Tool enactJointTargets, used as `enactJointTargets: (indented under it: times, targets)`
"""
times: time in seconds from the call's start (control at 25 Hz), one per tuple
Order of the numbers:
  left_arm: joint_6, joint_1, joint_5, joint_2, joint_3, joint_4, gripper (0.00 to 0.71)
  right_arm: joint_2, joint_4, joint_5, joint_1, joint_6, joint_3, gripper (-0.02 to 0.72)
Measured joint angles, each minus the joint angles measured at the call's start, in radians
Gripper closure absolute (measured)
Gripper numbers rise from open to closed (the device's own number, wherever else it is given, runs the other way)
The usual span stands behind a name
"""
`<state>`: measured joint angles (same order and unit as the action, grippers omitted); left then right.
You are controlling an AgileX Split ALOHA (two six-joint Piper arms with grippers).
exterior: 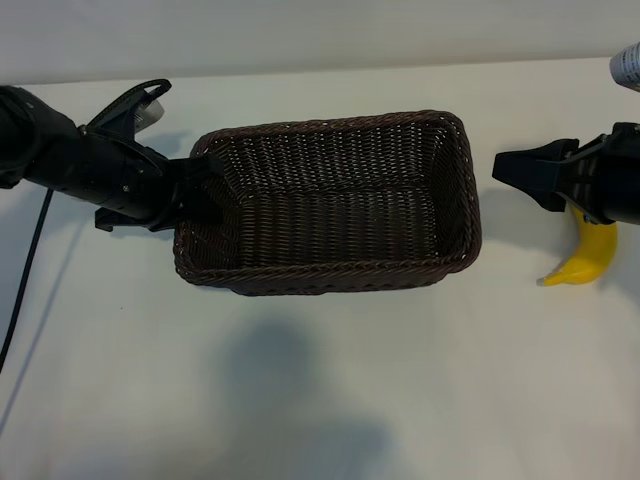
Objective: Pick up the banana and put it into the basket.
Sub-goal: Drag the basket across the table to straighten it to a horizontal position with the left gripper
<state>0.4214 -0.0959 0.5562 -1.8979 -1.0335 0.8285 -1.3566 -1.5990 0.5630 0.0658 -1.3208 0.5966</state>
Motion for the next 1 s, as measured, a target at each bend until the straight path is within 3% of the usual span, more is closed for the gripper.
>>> enactJointTargets:
  times: [0.6,1.0]
  targets:
    - [-0.064,-0.003,0.016,0.001,-0.041,-0.081,0.552,0.0,0.0,0.0,0.0,0.0,0.0,0.191]
    - [-0.07,-0.003,0.036,0.001,-0.043,-0.071,0.356,0.0,0.0,0.0,0.0,0.0,0.0,0.191]
